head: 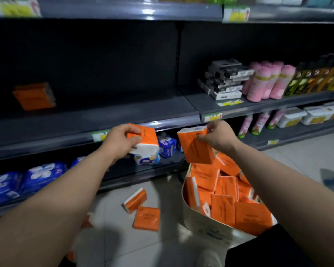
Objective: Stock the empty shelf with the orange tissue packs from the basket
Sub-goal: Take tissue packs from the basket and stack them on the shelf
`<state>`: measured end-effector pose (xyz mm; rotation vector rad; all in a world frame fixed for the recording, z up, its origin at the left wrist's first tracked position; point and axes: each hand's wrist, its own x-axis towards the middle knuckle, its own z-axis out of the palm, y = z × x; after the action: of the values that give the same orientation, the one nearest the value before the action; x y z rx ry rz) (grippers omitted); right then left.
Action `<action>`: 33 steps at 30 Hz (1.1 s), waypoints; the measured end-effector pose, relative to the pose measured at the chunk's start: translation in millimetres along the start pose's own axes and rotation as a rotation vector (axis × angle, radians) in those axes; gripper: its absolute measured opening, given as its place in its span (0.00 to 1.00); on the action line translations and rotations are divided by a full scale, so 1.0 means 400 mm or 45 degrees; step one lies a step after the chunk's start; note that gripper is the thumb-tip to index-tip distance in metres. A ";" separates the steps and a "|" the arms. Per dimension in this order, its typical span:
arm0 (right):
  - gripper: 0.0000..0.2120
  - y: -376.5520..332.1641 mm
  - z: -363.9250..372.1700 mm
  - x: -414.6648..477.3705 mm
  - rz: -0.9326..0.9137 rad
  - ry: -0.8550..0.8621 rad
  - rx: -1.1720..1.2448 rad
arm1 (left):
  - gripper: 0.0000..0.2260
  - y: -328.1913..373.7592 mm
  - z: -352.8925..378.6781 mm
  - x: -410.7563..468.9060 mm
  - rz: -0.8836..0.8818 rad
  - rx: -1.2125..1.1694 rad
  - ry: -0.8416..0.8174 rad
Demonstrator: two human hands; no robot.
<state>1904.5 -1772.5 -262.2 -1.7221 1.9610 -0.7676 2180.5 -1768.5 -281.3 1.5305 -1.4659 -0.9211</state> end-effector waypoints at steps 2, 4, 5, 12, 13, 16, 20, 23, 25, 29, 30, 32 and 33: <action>0.13 -0.079 0.008 -0.003 -0.083 -0.006 -0.007 | 0.13 -0.003 -0.075 -0.009 -0.011 0.024 0.031; 0.13 -0.154 0.020 -0.006 -0.170 -0.009 -0.029 | 0.22 -0.005 -0.152 -0.019 -0.018 0.059 0.061; 0.12 -0.190 0.028 -0.008 -0.212 -0.017 -0.033 | 0.28 -0.007 -0.189 -0.025 -0.024 0.092 0.085; 0.09 -0.409 0.132 -0.015 -0.367 -0.114 0.199 | 0.42 -0.030 -0.434 -0.083 -0.213 0.036 0.222; 0.10 -0.437 0.153 -0.014 -0.375 -0.131 0.217 | 0.40 -0.038 -0.461 -0.088 -0.232 0.044 0.254; 0.14 -0.507 0.221 0.002 -0.398 -0.177 0.239 | 0.29 -0.073 -0.531 -0.088 -0.268 0.027 0.314; 0.25 -0.591 0.310 0.051 -0.424 -0.166 0.294 | 0.21 -0.135 -0.622 -0.044 -0.305 0.028 0.386; 0.17 -0.639 0.377 0.110 -0.408 -0.153 0.378 | 0.22 -0.174 -0.684 0.022 -0.263 0.118 0.480; 0.11 -0.664 0.423 0.154 -0.402 -0.186 0.395 | 0.23 -0.197 -0.721 0.075 -0.257 0.157 0.518; 0.08 -0.706 0.515 0.250 -0.322 -0.237 0.410 | 0.26 -0.236 -0.779 0.192 -0.309 0.222 0.579; 0.08 -0.717 0.537 0.274 -0.281 -0.247 0.416 | 0.25 -0.245 -0.790 0.220 -0.330 0.235 0.600; 0.09 -0.736 0.584 0.322 -0.186 -0.270 0.432 | 0.20 -0.267 -0.812 0.276 -0.354 0.251 0.621; 0.09 -0.746 0.607 0.345 -0.141 -0.276 0.431 | 0.18 -0.278 -0.823 0.302 -0.356 0.251 0.614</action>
<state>2264.7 -1964.7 -247.0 -1.6401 1.5066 -0.8554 2533.1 -1867.5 -245.1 1.9735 -1.0334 -0.5121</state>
